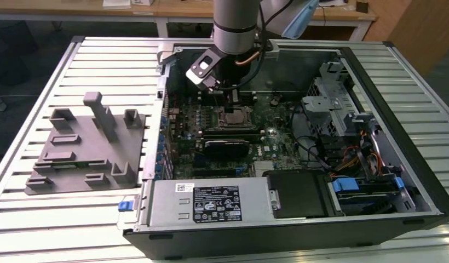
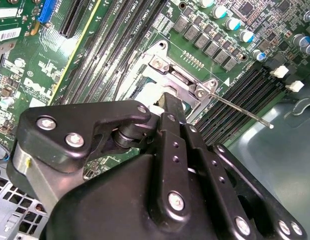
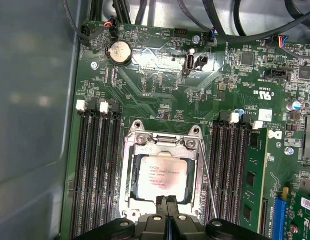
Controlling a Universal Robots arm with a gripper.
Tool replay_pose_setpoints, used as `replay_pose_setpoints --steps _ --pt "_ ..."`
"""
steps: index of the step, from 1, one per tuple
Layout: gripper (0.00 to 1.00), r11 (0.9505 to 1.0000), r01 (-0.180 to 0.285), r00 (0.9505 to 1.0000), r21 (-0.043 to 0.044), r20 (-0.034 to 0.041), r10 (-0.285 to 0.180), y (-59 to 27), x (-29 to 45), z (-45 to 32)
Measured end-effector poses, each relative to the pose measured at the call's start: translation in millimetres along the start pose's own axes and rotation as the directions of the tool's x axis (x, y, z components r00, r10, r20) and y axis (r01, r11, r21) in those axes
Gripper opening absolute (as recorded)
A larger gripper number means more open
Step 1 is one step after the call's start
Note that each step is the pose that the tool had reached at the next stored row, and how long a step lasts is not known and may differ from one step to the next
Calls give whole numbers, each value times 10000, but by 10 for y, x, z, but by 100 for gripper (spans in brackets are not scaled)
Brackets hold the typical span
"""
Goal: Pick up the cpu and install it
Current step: 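Install the first cpu locking lever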
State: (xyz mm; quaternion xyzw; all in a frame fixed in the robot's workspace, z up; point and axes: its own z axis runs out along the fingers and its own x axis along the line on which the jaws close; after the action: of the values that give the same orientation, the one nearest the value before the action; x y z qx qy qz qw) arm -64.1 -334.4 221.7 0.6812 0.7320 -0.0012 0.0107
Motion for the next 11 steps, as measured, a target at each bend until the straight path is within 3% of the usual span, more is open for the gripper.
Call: replay_pose_setpoints --steps 5,11 --pt "11 10000 -1 10000 0 0 1 0 -1 -43" --pt "11 10000 0 10000 -1 0 0 2 -3 -176"
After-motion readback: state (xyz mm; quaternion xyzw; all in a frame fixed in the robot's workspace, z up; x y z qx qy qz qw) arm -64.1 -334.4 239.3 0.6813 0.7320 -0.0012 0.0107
